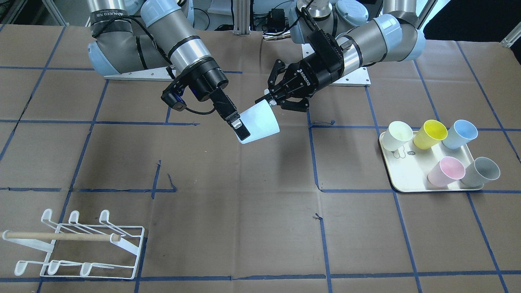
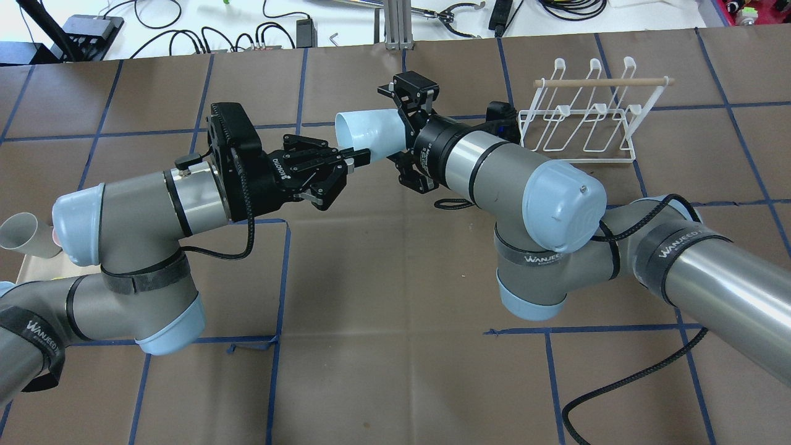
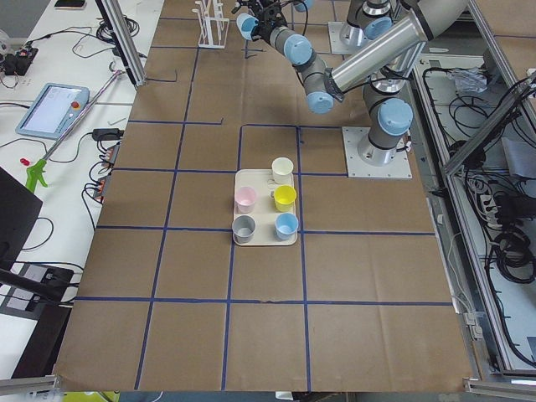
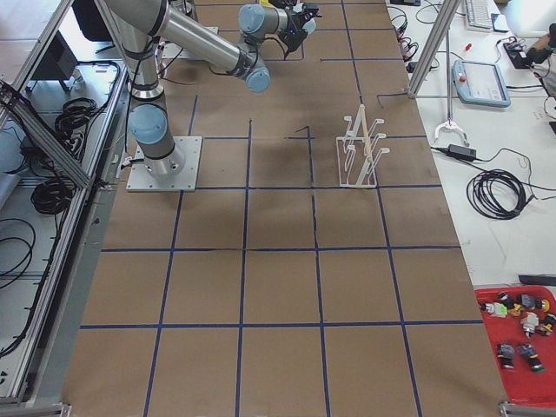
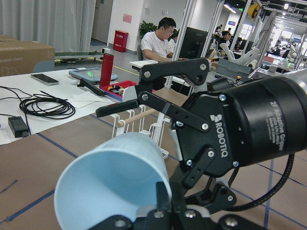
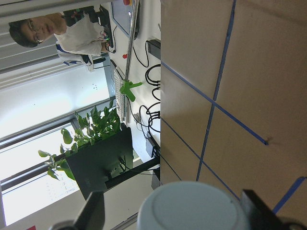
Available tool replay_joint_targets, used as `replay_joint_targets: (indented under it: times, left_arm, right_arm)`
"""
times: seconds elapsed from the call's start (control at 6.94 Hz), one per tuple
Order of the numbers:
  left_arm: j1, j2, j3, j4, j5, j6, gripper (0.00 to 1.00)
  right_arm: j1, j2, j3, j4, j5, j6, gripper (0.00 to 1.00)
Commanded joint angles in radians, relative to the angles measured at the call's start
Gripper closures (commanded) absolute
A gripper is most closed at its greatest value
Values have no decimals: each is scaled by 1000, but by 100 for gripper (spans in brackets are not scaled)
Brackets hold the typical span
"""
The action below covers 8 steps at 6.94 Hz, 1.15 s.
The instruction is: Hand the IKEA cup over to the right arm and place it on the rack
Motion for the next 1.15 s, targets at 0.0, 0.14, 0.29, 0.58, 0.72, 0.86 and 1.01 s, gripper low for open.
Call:
replay_joint_targets:
  times: [0.0, 0.14, 0.29, 0.58, 0.72, 0.86, 1.01]
  left_arm:
    - [0, 0, -1, 0, 0, 0, 97]
    - [0, 0, 1, 0, 0, 0, 97]
    - [-1, 0, -1, 0, 0, 0, 97]
    - [-1, 0, 1, 0, 0, 0, 97]
    - [-1, 0, 1, 0, 0, 0, 97]
    - [0, 0, -1, 0, 0, 0, 97]
    - [0, 0, 1, 0, 2, 0, 97]
  right_arm:
    - [19, 3, -9, 2, -28, 3, 0]
    - [25, 3, -9, 6, -31, 1, 0]
    - [26, 3, -9, 8, -31, 1, 0]
    - [26, 3, -9, 8, -30, 3, 3]
    - [25, 3, -9, 8, -25, 4, 18]
    - [25, 3, -10, 8, -22, 4, 33]
    - [25, 3, -10, 8, -21, 4, 41]
